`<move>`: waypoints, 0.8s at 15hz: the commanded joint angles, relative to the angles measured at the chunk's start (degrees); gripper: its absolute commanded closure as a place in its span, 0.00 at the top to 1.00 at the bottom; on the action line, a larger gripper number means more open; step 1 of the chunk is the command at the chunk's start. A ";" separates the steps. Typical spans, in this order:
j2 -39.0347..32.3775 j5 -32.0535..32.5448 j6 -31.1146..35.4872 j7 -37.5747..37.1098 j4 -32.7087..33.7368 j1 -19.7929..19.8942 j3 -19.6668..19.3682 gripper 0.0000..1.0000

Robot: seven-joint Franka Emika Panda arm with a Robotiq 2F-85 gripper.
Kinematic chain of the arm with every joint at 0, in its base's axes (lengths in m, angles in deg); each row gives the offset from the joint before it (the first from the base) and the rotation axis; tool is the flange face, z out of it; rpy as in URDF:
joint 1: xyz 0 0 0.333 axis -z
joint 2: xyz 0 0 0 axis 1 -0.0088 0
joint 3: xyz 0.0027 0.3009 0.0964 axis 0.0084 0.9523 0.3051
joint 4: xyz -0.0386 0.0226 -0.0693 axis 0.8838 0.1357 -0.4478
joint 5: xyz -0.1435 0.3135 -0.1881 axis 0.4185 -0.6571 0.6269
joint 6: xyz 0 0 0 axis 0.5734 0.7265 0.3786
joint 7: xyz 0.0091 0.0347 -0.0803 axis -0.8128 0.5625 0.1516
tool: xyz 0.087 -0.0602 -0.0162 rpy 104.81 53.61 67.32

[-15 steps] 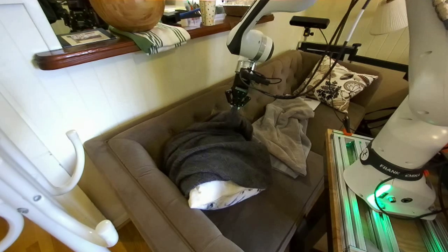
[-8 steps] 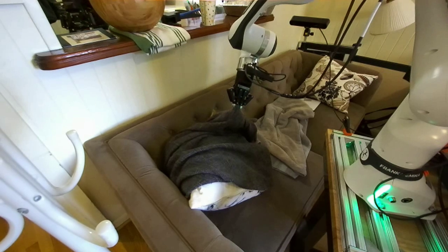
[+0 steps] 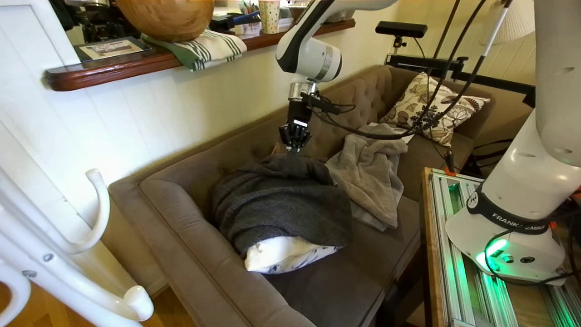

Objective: Move the grey cloth to the left.

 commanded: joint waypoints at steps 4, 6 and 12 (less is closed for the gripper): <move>0.59 -1.42 -2.13 8.62 -0.56 -7.26 5.92 0.02; -0.35 -1.08 -2.41 11.45 -0.12 -8.69 7.33 0.02; -4.00 -0.04 -3.72 21.09 -0.21 -10.66 10.36 0.02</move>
